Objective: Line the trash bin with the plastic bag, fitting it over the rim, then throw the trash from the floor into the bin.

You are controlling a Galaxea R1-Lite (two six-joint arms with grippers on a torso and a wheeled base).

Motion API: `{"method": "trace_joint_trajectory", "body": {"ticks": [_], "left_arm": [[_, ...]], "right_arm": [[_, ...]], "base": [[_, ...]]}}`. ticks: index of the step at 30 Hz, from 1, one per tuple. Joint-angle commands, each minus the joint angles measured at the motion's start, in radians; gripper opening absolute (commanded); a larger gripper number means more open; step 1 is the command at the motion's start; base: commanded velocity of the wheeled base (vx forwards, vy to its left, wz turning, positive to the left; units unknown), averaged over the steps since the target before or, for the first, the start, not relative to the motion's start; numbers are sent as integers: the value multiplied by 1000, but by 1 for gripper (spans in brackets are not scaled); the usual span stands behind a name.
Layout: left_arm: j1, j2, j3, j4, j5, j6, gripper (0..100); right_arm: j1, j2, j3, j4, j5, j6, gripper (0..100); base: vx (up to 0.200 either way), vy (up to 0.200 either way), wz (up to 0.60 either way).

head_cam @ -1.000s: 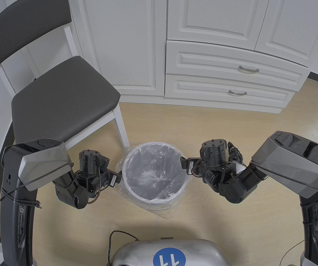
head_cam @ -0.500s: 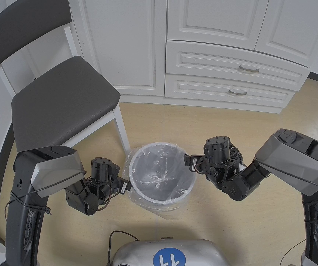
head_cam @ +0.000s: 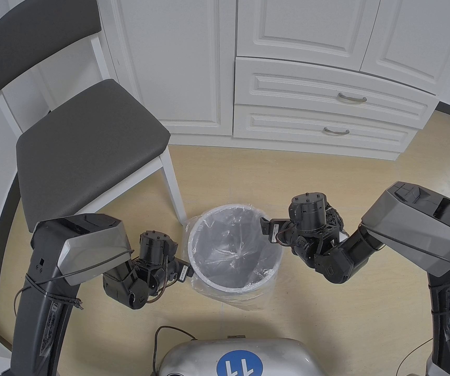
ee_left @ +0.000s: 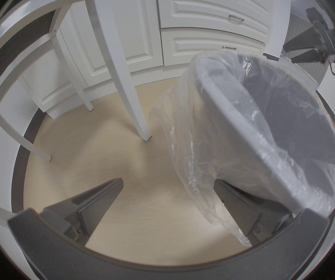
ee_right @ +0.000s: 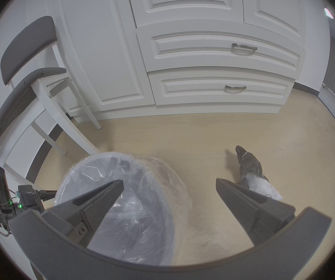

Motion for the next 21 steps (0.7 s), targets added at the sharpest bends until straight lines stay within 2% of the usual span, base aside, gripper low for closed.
{"method": "trace_joint_trajectory", "body": {"ticks": [1, 6, 9, 12, 16, 19, 21], "left_arm": [[-6, 14, -23, 13, 4, -6, 100], [1, 16, -29, 13, 29, -4, 100], [26, 4, -9, 17, 55, 22, 100], [70, -51, 38, 30, 49, 98, 100], [90, -116, 66, 16, 47, 109, 100], [104, -202, 130, 17, -11, 109, 100], [105, -259, 184, 17, -81, 109, 100]], "right_arm": [[0, -1, 0, 0, 0, 1, 100], [0, -7, 8, 0, 0, -1, 100], [-1, -29, 30, 0, 0, -18, 100], [-1, -58, 71, 0, 0, -53, 100], [-1, -82, 105, 0, 1, -81, 100], [-1, -105, 126, 0, 1, -93, 100], [-1, -122, 139, 0, 1, -96, 100]], "base": [[0, 0, 0], [0, 0, 0], [0, 0, 0], [0, 0, 0], [0, 0, 0], [0, 0, 0], [0, 0, 0]]}}
